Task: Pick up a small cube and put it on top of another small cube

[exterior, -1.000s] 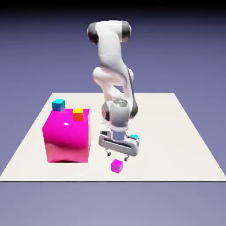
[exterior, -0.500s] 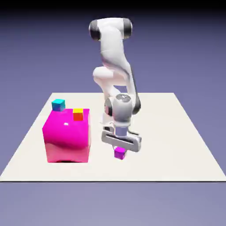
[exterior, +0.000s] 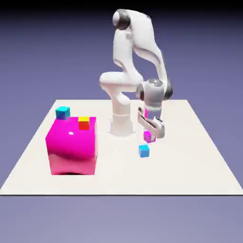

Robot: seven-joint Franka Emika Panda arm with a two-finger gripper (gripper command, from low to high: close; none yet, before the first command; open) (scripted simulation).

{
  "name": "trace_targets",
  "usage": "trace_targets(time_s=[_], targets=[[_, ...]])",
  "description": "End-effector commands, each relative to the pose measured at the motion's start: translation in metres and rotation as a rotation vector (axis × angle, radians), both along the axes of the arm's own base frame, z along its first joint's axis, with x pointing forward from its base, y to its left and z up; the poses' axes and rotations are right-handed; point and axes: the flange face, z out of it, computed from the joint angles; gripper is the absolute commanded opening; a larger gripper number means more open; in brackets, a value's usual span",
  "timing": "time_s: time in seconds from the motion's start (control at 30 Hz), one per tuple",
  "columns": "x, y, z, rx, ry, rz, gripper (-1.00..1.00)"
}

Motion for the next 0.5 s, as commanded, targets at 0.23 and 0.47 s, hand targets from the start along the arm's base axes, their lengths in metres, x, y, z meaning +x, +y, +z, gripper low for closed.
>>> trace_targets(time_s=[0.23,0.47], targets=[[-0.019,-0.017,-0.027,-0.082,-0.016,-0.14,-1.0],[-0.019,-0.021,-0.06,-0.092,-0.011,-0.135,-1.0]])
